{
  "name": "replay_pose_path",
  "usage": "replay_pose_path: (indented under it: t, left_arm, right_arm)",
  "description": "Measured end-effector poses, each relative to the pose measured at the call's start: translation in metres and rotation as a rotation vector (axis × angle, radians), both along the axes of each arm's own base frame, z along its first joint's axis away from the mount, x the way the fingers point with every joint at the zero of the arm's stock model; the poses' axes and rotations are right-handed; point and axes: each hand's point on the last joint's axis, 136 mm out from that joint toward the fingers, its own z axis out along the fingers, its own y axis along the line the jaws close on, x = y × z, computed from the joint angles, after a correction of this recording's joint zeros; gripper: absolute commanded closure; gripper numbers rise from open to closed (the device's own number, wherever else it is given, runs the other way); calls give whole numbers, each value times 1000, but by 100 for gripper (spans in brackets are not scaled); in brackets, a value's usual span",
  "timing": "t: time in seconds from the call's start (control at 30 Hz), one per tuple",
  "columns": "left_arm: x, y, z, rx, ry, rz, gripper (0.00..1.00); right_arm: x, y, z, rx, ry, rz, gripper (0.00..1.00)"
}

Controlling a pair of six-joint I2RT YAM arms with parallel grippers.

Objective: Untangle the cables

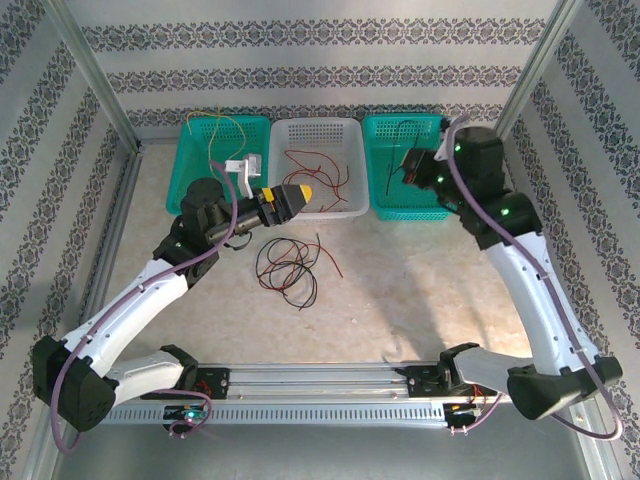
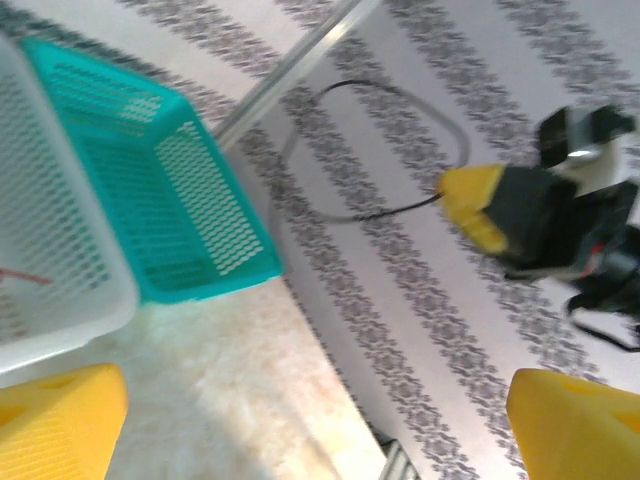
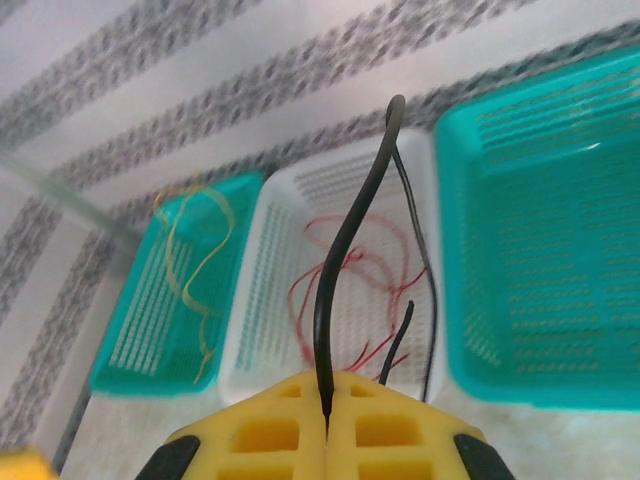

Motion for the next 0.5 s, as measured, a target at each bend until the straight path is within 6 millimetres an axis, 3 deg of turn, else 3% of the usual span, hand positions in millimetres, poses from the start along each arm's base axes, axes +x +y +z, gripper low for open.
replay_pose_path:
  t: [0.17,0.33,0.4,0.5]
  left_arm:
    - [5,12,-35,106,99,73,7]
    - [3,20,-54,168,154,107,8]
    - [2,25,-61,196,171,121,8]
    - [0,31,-71,237,196,140,8]
  right_arm:
    - [51,-39,-13,-10,80,-87,100]
    - [103,-56,-59,-40,224,-109,66]
    - [112,-60,-80,-48,281,-112,59]
    - [107,-60,-96,-44,337,-112,52]
